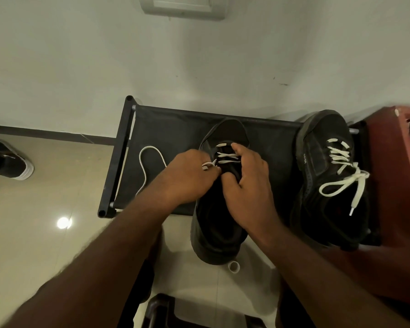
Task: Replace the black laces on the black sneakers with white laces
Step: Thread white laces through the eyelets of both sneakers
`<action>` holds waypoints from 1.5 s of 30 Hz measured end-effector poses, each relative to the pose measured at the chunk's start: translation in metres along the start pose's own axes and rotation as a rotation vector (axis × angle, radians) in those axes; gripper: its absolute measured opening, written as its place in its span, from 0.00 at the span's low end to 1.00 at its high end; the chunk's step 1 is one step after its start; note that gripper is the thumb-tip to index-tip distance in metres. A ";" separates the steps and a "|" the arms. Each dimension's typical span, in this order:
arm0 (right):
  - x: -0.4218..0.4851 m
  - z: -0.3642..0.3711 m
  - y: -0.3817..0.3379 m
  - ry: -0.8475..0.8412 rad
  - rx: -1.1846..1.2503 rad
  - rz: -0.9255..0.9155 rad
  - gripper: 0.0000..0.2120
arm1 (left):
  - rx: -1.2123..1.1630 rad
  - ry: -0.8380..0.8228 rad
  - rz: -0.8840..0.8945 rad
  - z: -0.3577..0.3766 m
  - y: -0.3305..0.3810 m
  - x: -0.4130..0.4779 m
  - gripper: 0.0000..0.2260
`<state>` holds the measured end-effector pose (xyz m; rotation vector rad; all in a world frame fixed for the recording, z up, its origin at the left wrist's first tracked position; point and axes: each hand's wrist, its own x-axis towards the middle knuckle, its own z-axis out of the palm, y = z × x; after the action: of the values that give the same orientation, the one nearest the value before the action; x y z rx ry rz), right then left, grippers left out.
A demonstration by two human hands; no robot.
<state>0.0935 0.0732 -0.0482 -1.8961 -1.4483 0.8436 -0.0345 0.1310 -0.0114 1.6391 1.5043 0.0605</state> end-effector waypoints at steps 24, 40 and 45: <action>0.000 0.001 0.001 -0.006 0.027 0.008 0.31 | -0.190 0.030 -0.052 0.006 0.001 0.004 0.10; -0.002 0.000 -0.002 -0.016 0.052 0.024 0.31 | -0.240 0.099 -0.076 0.004 -0.003 0.003 0.08; -0.001 -0.003 -0.002 -0.036 0.036 0.019 0.29 | -0.205 0.170 -0.089 -0.004 -0.004 0.001 0.08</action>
<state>0.0948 0.0726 -0.0452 -1.8800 -1.4289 0.9107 -0.0399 0.1338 -0.0120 1.4302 1.6397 0.3023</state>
